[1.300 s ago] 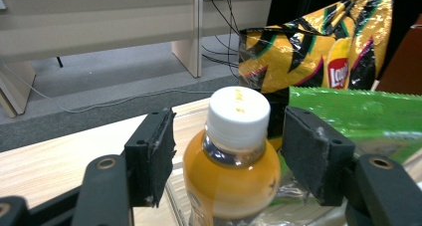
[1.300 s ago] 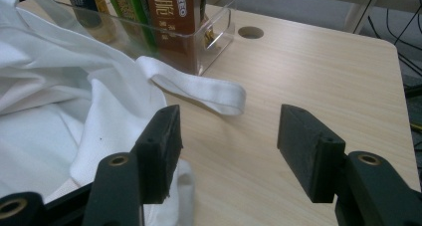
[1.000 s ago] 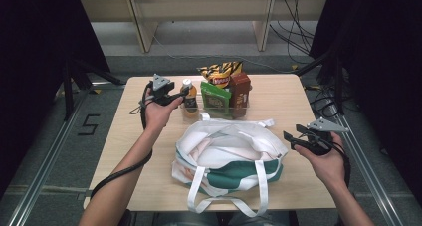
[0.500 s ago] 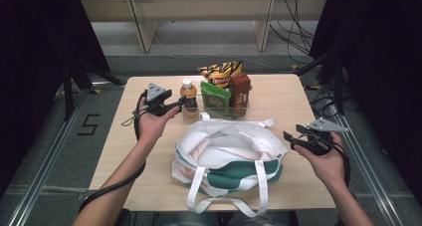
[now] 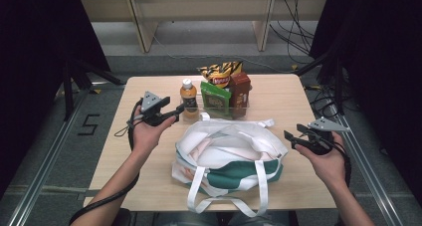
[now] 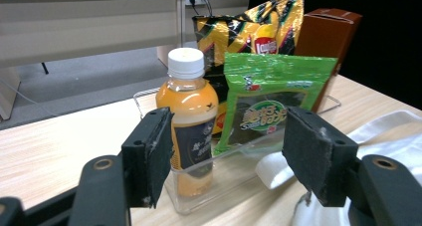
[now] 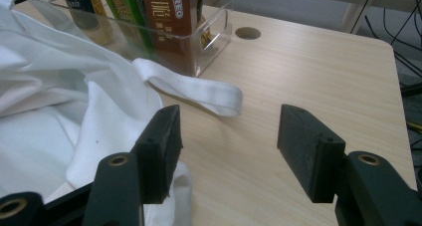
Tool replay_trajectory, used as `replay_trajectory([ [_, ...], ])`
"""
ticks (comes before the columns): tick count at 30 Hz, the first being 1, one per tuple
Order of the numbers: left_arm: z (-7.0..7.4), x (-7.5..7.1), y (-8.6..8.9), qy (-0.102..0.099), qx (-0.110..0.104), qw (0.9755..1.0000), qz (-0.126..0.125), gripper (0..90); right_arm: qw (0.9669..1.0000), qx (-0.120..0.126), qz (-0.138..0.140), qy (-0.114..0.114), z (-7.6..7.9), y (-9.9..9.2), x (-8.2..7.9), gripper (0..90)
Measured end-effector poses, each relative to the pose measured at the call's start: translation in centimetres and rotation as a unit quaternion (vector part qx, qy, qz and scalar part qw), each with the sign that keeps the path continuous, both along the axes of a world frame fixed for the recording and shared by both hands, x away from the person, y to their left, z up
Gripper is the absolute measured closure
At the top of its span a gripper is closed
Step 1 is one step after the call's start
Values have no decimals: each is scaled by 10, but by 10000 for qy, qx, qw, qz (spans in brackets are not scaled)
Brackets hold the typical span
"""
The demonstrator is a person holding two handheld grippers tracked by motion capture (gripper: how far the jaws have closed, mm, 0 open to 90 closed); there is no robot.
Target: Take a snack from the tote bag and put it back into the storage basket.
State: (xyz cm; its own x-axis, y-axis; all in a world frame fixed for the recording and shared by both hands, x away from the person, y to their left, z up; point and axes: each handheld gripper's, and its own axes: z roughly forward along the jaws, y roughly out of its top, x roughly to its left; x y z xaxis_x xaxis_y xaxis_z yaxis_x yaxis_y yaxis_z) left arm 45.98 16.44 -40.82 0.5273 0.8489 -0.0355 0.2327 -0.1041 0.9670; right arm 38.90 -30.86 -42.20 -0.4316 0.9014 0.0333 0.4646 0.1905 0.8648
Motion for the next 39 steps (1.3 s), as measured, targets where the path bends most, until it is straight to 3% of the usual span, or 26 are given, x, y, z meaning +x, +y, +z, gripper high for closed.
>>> replay_trajectory([
  [1, 0, -2, 0, -17, 5, 10000, -48, 359, 10000, 50, -31, 47, 0, 0, -1, 432],
  [2, 0, -3, 0, 0, 9, 10000, -53, 359, 9999, -85, 26, -54, 0, -2, 1, 432],
  [4, -2, -7, 0, -5, 10, 9999, -132, 358, 9999, -98, 38, -46, -1, -2, 1, 432],
  [5, -2, -10, 1, 1, 40, 9999, -140, 358, 9999, 41, -52, 103, 0, 1, -1, 432],
  [12, -9, -30, -1, -1, 130, 9996, -261, 358, 10000, -69, 41, -31, -1, -2, 1, 432],
  [14, -11, -35, -1, 0, 169, 9994, -297, 358, 9999, 32, -66, 103, -1, 0, -2, 432],
  [24, -30, -62, -1, 79, 184, 9988, -439, 359, 9999, 58, -97, -29, -2, 0, -1, 432],
  [27, -34, -70, -1, 11, 296, 9986, -445, 359, 9999, 58, -94, -31, -2, 0, -1, 432],
  [34, -45, -83, -3, 28, 193, 9990, -410, 358, 10000, 27, -67, -47, -3, 1, -1, 432],
  [35, -47, -85, -4, 67, 253, 9989, -379, 359, 10000, 55, -48, 8, -3, 1, -1, 432],
  [38, -50, -85, -7, 75, 252, 9987, -443, 363, 10000, -37, -35, 79, -3, 1, -1, 432],
  [39, -50, -85, -8, 64, 214, 9988, -445, 363, 9999, -131, 70, -4, -4, -2, 1, 432],
])
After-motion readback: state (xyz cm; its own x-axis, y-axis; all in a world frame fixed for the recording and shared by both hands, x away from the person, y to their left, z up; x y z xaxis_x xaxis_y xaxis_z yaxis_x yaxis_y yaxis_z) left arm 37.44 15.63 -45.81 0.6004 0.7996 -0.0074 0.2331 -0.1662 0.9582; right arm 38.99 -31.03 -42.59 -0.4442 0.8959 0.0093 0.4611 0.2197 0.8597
